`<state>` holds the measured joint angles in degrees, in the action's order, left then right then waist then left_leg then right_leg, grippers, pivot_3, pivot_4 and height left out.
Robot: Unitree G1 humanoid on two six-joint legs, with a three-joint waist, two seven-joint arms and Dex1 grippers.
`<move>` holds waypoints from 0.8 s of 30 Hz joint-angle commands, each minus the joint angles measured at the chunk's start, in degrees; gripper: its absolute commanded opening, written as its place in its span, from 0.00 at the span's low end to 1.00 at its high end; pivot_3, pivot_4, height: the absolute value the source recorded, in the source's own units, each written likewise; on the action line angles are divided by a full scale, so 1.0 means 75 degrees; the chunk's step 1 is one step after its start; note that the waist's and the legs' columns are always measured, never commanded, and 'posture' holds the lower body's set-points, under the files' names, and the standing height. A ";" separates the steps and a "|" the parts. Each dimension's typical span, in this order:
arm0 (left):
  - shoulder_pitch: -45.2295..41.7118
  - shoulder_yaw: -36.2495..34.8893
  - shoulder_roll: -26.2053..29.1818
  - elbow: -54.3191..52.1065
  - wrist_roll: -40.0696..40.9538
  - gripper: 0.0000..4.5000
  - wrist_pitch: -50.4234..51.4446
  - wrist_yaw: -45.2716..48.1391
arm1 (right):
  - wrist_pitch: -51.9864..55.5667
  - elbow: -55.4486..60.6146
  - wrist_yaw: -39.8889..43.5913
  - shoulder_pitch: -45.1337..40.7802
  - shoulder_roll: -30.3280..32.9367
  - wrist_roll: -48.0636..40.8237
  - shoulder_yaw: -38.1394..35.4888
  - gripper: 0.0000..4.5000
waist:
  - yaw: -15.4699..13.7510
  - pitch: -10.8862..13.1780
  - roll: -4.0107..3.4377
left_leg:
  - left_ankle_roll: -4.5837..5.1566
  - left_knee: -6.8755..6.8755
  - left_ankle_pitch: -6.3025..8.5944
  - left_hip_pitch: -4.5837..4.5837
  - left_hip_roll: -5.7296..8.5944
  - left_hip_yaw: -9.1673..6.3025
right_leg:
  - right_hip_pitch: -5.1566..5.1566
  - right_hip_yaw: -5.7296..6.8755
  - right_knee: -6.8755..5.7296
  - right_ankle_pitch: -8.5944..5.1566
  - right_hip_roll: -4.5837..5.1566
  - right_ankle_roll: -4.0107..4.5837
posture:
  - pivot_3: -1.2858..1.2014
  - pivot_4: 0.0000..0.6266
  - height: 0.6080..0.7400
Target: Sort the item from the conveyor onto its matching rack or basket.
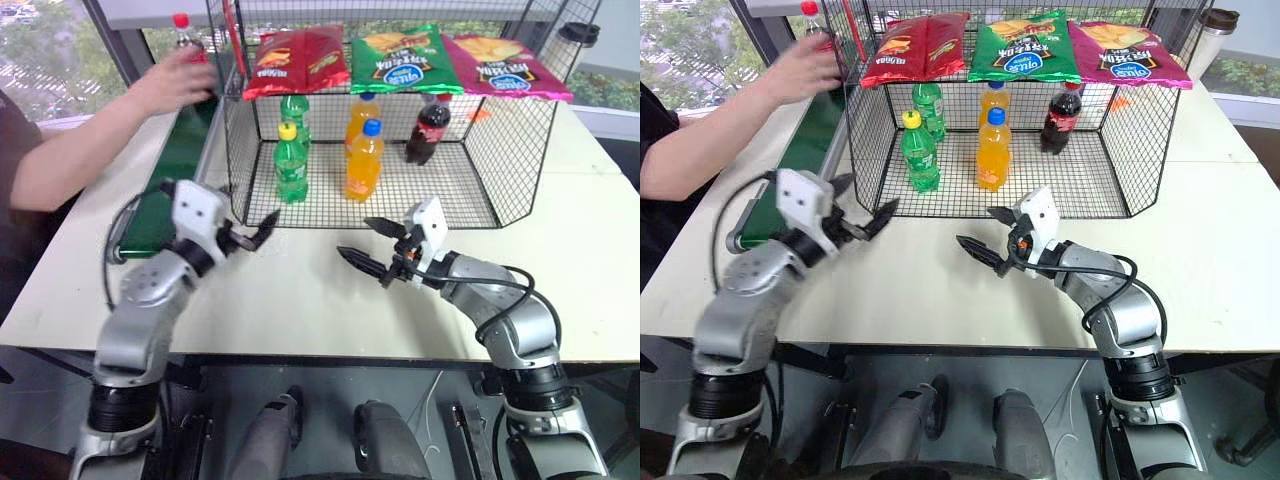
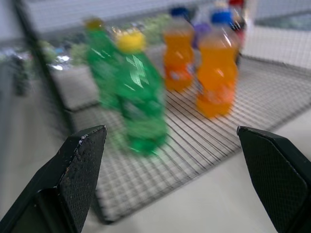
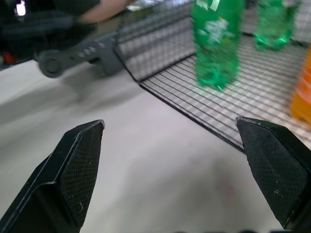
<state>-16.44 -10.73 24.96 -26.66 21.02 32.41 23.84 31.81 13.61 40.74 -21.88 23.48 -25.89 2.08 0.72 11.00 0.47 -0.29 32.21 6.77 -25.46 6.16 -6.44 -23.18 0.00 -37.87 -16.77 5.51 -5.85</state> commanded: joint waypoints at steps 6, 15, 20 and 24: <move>0.0467 -0.1663 0.0956 -0.0568 0.1163 1.00 0.0928 0.0205 | -0.0016 0.0785 0.0676 -0.0373 0.0230 -0.0362 0.0196 1.00 | -0.0005 -0.0001 0.0002 | 0.0000 0.0000 0.0000 0.0001 -0.0001 -0.0002 | 0.0000 0.0000 0.0000 -0.0006 -0.0001 0.0012 | 0.52 0.24 0.98; 0.1251 -0.2567 0.0746 0.0354 0.0500 1.00 -0.0036 -0.0660 | -0.0018 0.0712 0.0877 -0.0640 0.0260 -0.0424 0.0358 1.00 | -0.0009 -0.0003 0.0006 | -0.0003 0.0000 0.0002 0.0002 -0.0003 -0.0002 | -0.0002 -0.0010 0.0001 -0.0010 0.0004 0.0023 | 0.52 0.24 0.98; 0.1279 -0.2638 0.0555 0.0933 0.0201 1.00 -0.0543 -0.1066 | -0.0118 0.0549 0.0958 -0.0716 0.0210 -0.0365 0.0439 1.00 | -0.0021 -0.0006 0.0011 | -0.0003 0.0000 0.0002 -0.0001 -0.0002 -0.0002 | -0.0004 -0.0010 0.0005 -0.0010 0.0005 0.0023 | 0.52 0.24 0.98; 0.1256 -0.2608 0.0474 0.1126 0.0204 1.00 -0.0717 -0.1177 | -0.0181 0.0487 0.0934 -0.0717 0.0172 -0.0326 0.0477 1.00 | -0.0016 -0.0007 0.0015 | -0.0004 -0.0001 0.0002 -0.0003 -0.0001 -0.0003 | -0.0007 -0.0008 0.0017 -0.0009 0.0005 0.0023 | 0.52 0.24 0.98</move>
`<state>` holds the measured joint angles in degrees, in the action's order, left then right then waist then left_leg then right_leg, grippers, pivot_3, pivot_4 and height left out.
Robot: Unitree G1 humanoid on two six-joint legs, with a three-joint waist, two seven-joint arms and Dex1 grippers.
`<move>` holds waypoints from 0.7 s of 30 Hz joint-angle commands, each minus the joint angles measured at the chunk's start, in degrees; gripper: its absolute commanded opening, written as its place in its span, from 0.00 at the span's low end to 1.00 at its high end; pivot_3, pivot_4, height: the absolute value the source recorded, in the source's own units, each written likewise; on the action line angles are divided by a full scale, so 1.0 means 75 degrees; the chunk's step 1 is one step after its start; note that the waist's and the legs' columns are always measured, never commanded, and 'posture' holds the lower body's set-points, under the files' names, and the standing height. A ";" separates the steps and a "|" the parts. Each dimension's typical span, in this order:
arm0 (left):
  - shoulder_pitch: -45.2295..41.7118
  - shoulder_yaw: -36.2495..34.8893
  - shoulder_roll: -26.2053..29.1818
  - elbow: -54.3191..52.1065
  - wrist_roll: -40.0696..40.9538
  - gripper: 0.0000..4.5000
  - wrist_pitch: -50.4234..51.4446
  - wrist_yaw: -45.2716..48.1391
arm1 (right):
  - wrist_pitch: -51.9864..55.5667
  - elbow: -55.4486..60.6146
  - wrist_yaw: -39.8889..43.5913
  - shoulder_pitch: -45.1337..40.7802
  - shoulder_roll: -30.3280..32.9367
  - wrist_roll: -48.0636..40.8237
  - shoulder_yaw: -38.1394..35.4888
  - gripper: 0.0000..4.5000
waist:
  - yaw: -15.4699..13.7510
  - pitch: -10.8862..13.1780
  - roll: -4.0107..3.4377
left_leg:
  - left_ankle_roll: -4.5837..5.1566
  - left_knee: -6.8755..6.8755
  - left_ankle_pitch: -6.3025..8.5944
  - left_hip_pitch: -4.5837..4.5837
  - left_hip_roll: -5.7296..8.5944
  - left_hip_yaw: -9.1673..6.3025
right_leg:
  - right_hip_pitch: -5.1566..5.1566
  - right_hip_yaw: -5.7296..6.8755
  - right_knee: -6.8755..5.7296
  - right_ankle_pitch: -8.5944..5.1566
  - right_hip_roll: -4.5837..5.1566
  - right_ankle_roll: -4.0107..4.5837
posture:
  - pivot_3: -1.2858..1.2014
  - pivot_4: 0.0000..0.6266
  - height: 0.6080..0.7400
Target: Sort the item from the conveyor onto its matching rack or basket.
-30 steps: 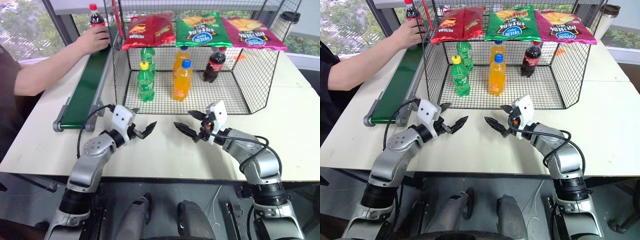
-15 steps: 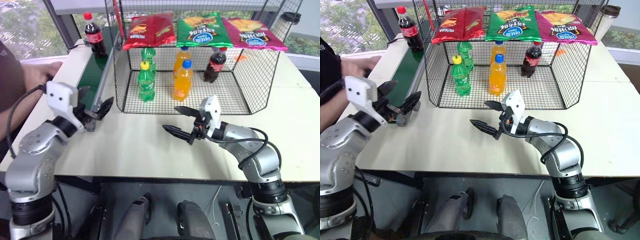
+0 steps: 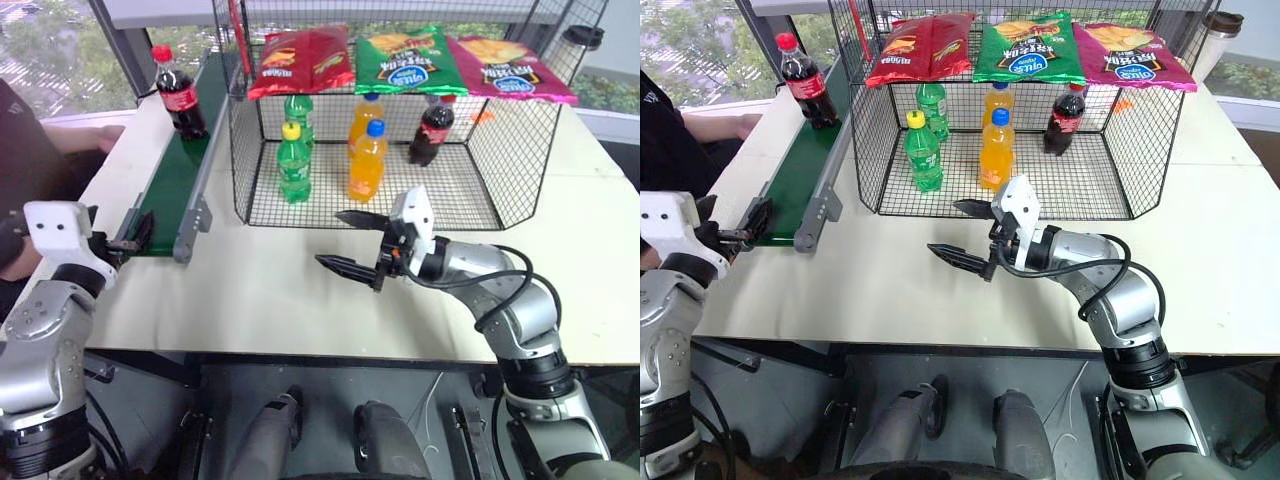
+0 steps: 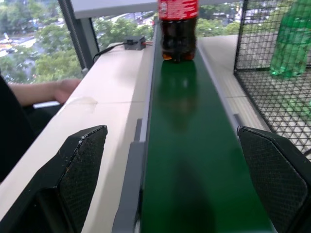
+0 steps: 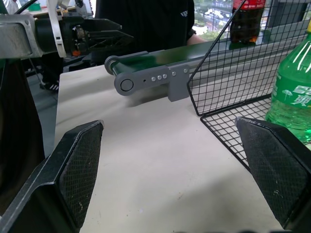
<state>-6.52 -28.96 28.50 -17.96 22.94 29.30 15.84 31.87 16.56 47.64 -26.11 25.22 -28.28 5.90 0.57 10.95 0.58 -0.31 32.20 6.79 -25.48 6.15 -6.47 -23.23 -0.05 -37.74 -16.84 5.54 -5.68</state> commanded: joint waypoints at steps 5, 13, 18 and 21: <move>-0.0387 0.0157 -0.0044 0.0306 -0.0230 1.00 -0.0473 -0.0289 | -0.0281 0.0047 -0.0086 -0.0130 -0.0112 0.0077 -0.0022 1.00 | 0.0004 0.0000 0.0001 | 0.0000 -0.0001 0.0000 0.0001 0.0000 -0.0001 | 0.0003 0.0002 0.0001 0.0001 0.0000 0.0000 | 0.52 0.24 0.98; -0.0543 0.0579 -0.0330 0.0582 -0.0273 1.00 -0.0632 -0.0331 | -0.0279 0.0096 -0.0188 -0.0100 -0.0121 0.0101 -0.0057 1.00 | 0.0005 -0.0001 0.0002 | 0.0000 -0.0002 0.0000 0.0000 0.0000 0.0000 | 0.0004 0.0003 0.0001 0.0003 -0.0001 -0.0002 | 0.52 0.24 0.98; -0.0598 0.0669 -0.0545 0.0636 -0.0190 1.00 -0.0552 -0.0464 | -0.0283 0.0085 -0.0198 -0.0098 -0.0066 0.0131 -0.0070 1.00 | 0.0012 -0.0001 0.0002 | 0.0001 -0.0002 0.0000 0.0000 0.0000 0.0000 | 0.0007 0.0003 0.0001 0.0003 -0.0001 -0.0002 | 0.52 0.24 0.98; -0.0609 0.0774 -0.0670 0.0650 -0.0255 1.00 -0.0538 -0.0582 | -0.0333 0.0020 -0.0228 -0.0088 -0.0037 0.0204 -0.0082 1.00 | 0.0006 -0.0001 0.0002 | 0.0001 -0.0002 0.0000 0.0000 0.0000 -0.0001 | 0.0007 0.0003 0.0001 0.0004 -0.0001 -0.0003 | 0.52 0.24 0.98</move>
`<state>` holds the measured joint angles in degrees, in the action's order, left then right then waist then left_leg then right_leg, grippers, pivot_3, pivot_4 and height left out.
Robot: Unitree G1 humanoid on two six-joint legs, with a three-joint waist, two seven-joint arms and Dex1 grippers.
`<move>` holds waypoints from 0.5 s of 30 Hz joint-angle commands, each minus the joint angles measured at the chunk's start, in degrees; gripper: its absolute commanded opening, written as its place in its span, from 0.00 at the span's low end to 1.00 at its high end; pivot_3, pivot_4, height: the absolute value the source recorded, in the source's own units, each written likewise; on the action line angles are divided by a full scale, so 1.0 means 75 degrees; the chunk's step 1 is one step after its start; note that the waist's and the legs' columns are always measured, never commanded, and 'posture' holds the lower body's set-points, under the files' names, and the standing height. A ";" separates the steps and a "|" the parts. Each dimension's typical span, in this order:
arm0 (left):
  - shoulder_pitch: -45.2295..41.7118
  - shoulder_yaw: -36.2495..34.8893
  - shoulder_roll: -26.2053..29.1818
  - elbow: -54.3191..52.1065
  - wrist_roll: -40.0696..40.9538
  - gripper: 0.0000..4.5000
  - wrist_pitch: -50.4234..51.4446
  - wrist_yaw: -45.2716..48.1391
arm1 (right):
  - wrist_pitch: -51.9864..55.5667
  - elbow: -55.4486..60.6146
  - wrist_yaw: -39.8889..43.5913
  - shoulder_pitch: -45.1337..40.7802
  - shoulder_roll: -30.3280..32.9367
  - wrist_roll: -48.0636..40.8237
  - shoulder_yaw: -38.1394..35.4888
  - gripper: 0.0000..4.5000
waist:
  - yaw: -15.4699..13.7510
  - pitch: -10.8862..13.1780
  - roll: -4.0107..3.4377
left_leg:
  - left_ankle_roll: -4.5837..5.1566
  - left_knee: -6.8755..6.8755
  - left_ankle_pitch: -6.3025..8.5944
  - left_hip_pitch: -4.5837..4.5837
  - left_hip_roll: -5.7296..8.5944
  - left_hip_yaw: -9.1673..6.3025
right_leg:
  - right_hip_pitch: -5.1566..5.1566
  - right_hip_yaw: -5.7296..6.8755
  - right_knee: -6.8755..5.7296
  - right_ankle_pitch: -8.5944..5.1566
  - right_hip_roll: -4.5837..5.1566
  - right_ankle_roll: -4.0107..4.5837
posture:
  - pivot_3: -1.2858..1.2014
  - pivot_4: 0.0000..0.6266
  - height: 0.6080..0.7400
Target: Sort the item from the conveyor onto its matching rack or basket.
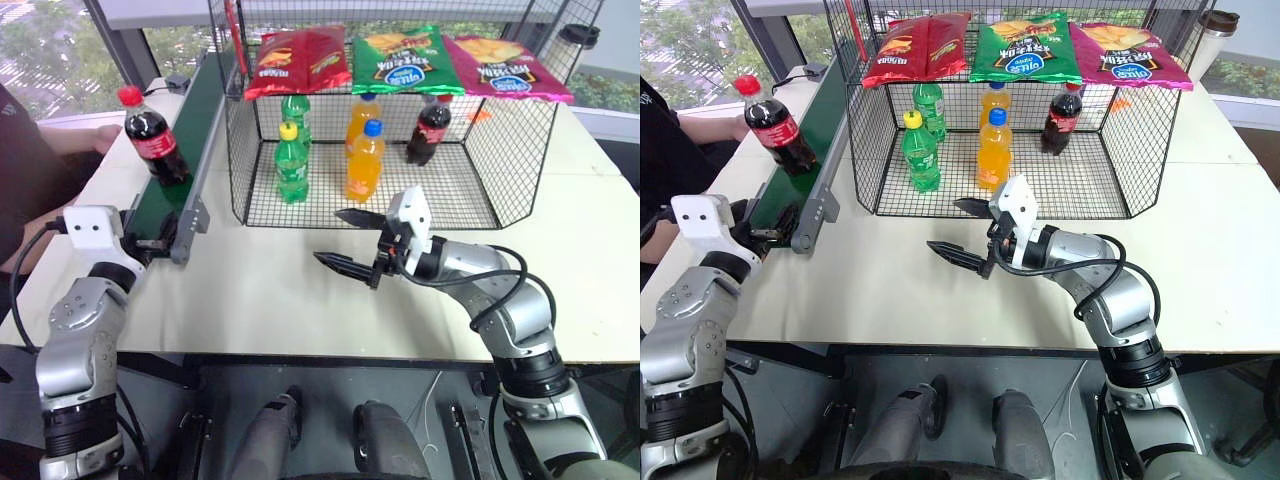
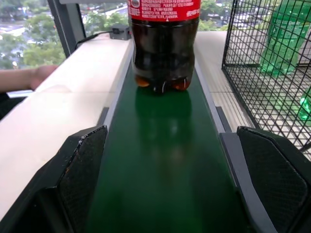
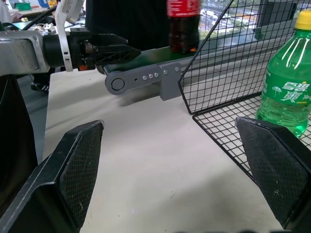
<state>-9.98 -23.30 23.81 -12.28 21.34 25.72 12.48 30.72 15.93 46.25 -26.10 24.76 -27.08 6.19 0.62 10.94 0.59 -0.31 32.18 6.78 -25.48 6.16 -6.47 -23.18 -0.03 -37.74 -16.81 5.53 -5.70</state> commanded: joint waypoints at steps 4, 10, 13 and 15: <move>-0.0185 0.0023 -0.0047 -0.0056 -0.0147 1.00 -0.0094 -0.0272 | 0.0062 0.0095 -0.0229 -0.0207 -0.0106 -0.0239 -0.0329 1.00 | -0.0001 0.0000 0.0001 | 0.0000 0.0000 0.0000 0.0000 0.0000 0.0000 | 0.0001 0.0001 0.0000 0.0001 0.0000 -0.0001 | 0.52 0.24 0.98; -0.0299 -0.0025 -0.0023 0.0118 -0.0272 1.00 -0.0196 -0.0401 | 0.0184 0.0071 -0.0351 -0.0318 -0.0095 -0.0252 -0.0379 1.00 | -0.0001 -0.0001 0.0002 | 0.0000 0.0000 0.0000 0.0000 0.0000 0.0001 | 0.0001 0.0001 0.0000 0.0008 -0.0001 -0.0014 | 0.52 0.24 0.98; -0.0340 0.0014 -0.0027 0.0136 -0.0317 1.00 -0.0240 -0.0401 | 0.0209 0.0072 -0.0396 -0.0319 -0.0089 -0.0200 -0.0337 1.00 | -0.0002 -0.0001 0.0002 | 0.0000 0.0000 0.0000 0.0000 0.0000 0.0000 | 0.0000 0.0001 0.0000 0.0009 -0.0001 -0.0015 | 0.52 0.24 0.98; -0.0355 0.0045 -0.0043 0.0159 -0.0340 1.00 -0.0258 -0.0391 | 0.0211 0.0066 -0.0436 -0.0324 -0.0091 -0.0164 -0.0317 1.00 | 0.0000 -0.0001 0.0002 | 0.0000 0.0000 0.0000 0.0000 0.0000 0.0000 | 0.0000 0.0001 0.0000 0.0009 -0.0001 -0.0015 | 0.52 0.24 0.98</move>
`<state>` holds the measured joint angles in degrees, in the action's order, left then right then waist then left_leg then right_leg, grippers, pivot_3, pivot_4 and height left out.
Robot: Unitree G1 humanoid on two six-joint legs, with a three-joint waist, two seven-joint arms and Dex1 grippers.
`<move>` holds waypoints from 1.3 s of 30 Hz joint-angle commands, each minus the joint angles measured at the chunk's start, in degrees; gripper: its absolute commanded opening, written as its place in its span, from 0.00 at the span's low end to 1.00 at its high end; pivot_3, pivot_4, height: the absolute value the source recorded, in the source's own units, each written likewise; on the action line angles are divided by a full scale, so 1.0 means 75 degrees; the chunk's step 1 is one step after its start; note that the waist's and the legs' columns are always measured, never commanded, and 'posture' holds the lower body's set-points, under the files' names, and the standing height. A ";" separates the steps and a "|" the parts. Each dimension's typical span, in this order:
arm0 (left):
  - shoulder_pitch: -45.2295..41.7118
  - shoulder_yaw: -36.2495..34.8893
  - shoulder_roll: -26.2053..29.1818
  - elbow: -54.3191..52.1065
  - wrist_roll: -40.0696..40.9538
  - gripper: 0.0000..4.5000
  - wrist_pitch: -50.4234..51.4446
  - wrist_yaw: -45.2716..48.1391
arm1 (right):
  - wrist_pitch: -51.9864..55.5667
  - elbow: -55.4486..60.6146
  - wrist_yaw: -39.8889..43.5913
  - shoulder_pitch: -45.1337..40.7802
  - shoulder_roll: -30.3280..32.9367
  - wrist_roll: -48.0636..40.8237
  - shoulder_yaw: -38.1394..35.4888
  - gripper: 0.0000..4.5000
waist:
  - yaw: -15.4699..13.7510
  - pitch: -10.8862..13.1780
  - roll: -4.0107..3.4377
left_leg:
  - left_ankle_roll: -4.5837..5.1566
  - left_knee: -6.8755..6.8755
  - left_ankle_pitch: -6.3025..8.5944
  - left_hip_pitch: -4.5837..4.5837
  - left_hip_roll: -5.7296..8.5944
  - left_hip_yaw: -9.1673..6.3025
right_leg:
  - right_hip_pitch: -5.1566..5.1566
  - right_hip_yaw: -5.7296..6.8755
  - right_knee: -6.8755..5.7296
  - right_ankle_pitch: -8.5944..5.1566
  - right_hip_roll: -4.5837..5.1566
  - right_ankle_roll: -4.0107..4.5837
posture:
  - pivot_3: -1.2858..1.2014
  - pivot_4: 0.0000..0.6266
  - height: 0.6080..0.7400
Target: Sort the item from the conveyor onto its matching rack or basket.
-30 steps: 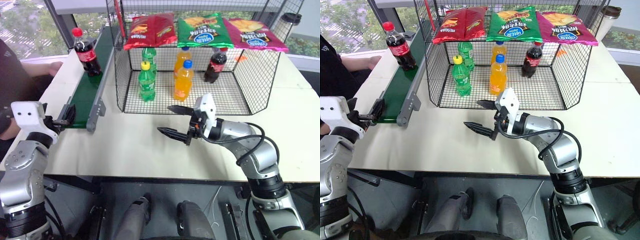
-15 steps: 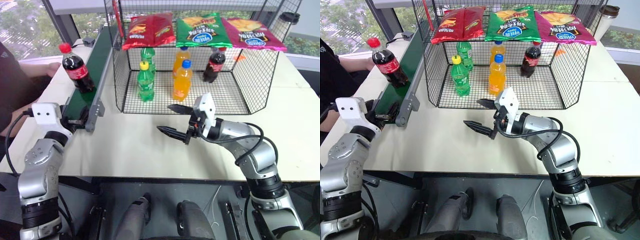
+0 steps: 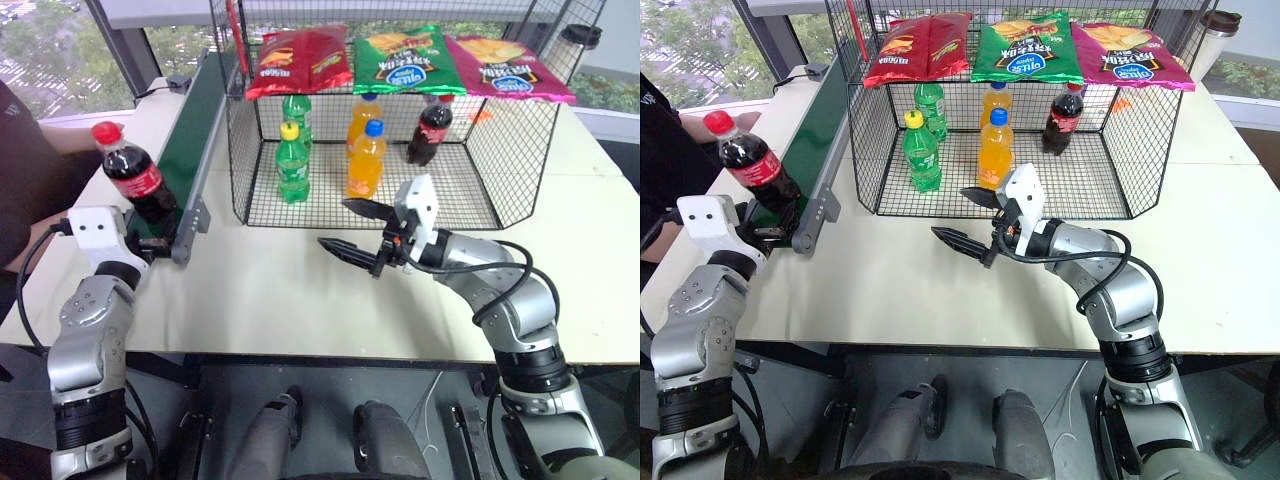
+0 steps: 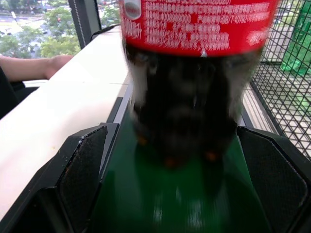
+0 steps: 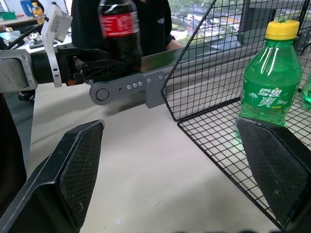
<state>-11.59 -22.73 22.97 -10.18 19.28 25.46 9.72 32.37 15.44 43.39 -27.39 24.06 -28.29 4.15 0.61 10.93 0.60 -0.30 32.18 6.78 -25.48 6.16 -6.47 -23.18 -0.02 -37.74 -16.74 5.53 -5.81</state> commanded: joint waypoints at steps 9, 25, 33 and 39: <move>-0.0300 -0.0344 -0.0111 -0.0425 0.0799 0.68 -0.0417 0.0422 | 0.0044 0.0178 -0.0155 -0.0110 0.0066 0.0082 -0.0043 1.00 | -0.0003 0.0001 0.0002 | 0.0000 0.0000 0.0000 -0.0001 0.0000 0.0000 | 0.0000 0.0001 0.0000 0.0000 0.0000 0.0001 | 0.52 0.24 0.98; -0.1137 0.0976 0.1367 -0.1158 0.2219 0.68 0.0788 0.2671 | 0.0744 0.0501 -0.0349 -0.0472 0.0115 -0.0648 -0.0600 1.00 | -0.0005 0.0014 0.0028 | 0.0001 0.0001 -0.0001 -0.0005 0.0001 -0.0004 | 0.0001 0.0003 0.0000 -0.0007 -0.0001 0.0015 | 0.52 0.24 0.98; -0.1995 0.2864 0.1352 -0.0161 0.1043 0.68 -0.0323 0.4270 | 0.1445 0.0578 -0.0890 -0.0871 -0.0030 -0.1635 -0.1334 1.00 | 0.0015 0.0014 0.0028 | 0.0001 -0.0007 -0.0001 -0.0010 -0.0001 -0.0003 | -0.0007 0.0001 0.0004 -0.0008 0.0000 0.0018 | 0.52 0.24 0.98; -0.2721 0.3725 0.0640 0.1046 0.0314 0.68 -0.1215 0.4823 | 0.1840 0.0808 -0.1273 -0.1001 -0.0072 -0.2271 -0.1680 1.00 | 0.0003 0.0014 0.0027 | 0.0005 -0.0007 -0.0003 -0.0014 0.0000 -0.0002 | -0.0008 0.0001 0.0009 0.0000 0.0002 0.0004 | 0.52 0.24 0.98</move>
<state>-29.99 4.43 28.46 -2.98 22.90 19.87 44.83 46.03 18.30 34.60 -33.34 23.58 -43.15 -6.80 0.63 11.04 0.81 -0.25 32.13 6.74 -25.59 6.16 -6.48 -23.24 -0.01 -37.67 -16.73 5.54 -5.80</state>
